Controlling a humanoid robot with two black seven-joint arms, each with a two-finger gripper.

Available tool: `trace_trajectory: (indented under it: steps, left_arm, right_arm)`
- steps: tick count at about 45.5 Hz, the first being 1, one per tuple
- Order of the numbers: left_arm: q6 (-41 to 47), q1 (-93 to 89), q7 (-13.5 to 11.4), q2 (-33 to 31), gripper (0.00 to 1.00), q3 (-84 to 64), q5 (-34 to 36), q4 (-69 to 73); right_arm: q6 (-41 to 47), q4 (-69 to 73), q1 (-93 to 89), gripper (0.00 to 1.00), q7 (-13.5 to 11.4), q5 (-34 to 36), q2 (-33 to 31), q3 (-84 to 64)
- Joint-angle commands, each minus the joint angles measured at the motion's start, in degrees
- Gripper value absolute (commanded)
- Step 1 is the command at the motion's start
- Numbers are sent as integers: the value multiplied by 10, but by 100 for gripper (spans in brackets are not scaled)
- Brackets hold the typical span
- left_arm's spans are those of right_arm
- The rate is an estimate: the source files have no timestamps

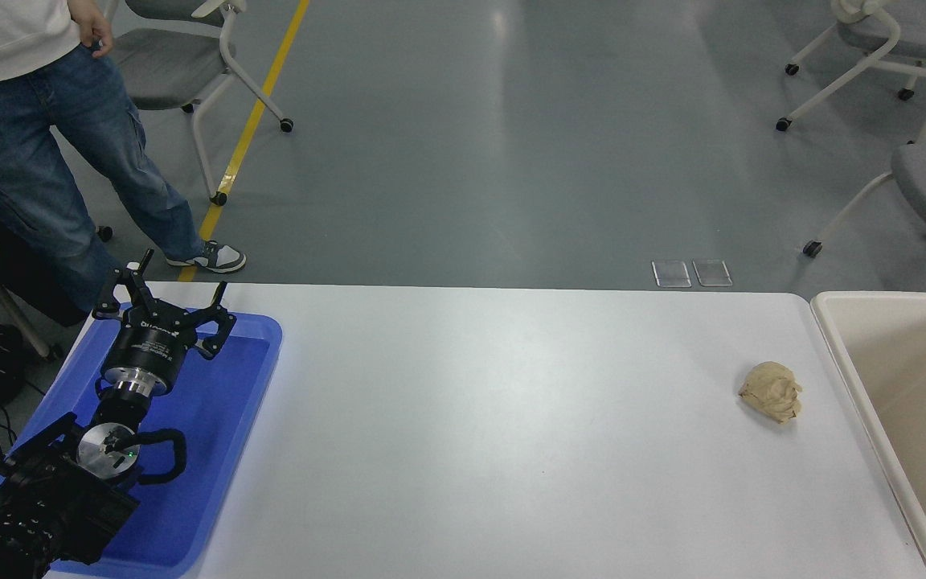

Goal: Pick up foil plate and place in dustbin

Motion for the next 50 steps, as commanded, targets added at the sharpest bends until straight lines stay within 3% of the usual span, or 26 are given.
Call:
trace_trajectory:
  steps: [1, 16, 26, 32, 39, 50]
  left_arm:
    - [0, 0, 1, 0, 100, 0, 0, 0]
    - [0, 0, 0, 0, 100, 0, 0, 0]
    - [0, 0, 1, 0, 100, 0, 0, 0]
    - [0, 1, 1, 0, 100, 0, 0, 0]
    - [0, -1, 1, -2, 100, 0, 0, 0]
    - [0, -1, 1, -2, 100, 0, 1, 0]
  right_arm:
    - [6, 27, 22, 100, 3, 13, -29, 15]
    - [5, 242, 75, 100, -1, 4, -144, 49]
    - [9, 420, 199, 100, -15, -193, -233, -51]
    - [10, 437, 265, 100, -47, -213, -228, -122]
    - [31, 441, 303, 100, -45, -216, -224, -153]
    - [79, 537, 592, 100, -43, -190, -198, -406]
